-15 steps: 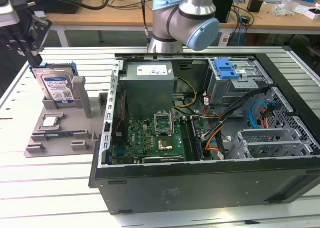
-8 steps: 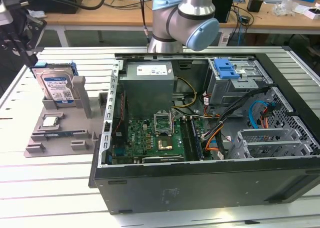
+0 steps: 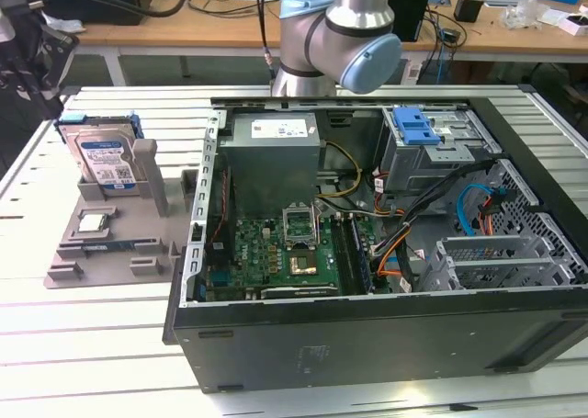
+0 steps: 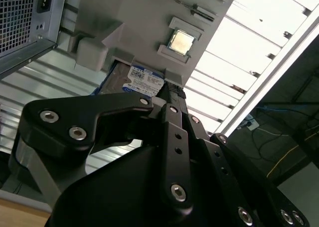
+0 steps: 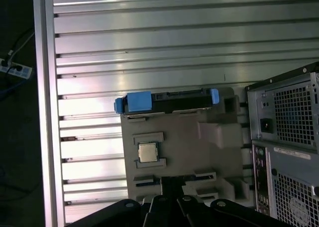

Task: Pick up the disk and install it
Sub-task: 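Reach for the disk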

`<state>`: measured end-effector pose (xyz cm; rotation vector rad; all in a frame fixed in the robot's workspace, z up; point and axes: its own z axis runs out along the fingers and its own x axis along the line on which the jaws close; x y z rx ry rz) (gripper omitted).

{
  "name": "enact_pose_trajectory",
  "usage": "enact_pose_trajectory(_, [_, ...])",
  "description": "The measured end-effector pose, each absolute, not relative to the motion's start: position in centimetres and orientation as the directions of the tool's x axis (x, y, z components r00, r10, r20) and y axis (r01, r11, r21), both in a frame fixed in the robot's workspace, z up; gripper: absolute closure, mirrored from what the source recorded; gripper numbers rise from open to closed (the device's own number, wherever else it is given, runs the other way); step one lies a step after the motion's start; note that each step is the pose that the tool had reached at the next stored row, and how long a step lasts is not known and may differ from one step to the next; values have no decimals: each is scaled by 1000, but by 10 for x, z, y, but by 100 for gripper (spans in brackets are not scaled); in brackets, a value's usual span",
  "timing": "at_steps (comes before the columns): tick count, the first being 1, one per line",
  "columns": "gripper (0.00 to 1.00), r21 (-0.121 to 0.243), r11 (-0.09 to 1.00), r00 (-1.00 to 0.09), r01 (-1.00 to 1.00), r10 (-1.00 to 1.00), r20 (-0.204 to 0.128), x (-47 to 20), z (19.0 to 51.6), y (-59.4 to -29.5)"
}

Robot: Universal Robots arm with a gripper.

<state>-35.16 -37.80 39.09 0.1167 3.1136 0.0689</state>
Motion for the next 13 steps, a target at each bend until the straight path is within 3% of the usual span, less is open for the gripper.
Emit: enact_pose_trajectory(13, [89,45,996,-997,74,75,-23,-363,387,-357])
